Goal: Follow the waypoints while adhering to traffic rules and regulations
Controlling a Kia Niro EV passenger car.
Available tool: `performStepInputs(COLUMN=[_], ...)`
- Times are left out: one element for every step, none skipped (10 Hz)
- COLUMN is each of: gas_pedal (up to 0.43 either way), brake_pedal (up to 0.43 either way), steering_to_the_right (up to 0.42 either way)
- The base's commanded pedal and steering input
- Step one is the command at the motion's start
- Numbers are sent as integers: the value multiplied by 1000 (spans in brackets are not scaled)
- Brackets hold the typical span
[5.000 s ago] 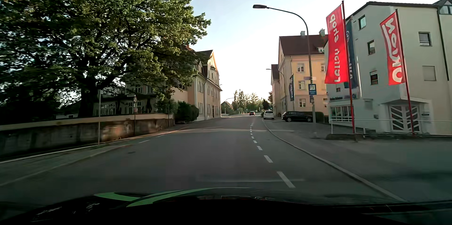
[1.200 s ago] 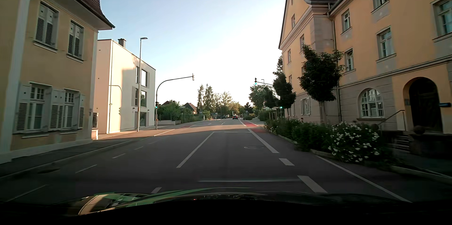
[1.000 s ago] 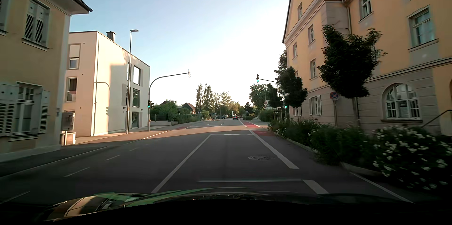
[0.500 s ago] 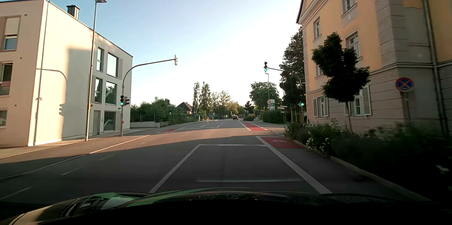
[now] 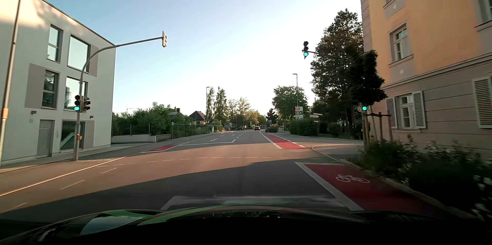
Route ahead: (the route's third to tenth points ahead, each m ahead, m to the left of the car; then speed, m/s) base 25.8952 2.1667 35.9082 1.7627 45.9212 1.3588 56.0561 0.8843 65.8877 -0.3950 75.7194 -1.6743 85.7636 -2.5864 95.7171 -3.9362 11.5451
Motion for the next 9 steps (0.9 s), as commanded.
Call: performStepInputs(gas_pedal=[150, 150, 150, 150, 150, 150, 150, 157, 157], brake_pedal=[0, 0, 0, 0, 0, 0, 0, 0, 0], steering_to_the_right=[2, 1, 0, 0, 0, 0, 0, 0, 0])
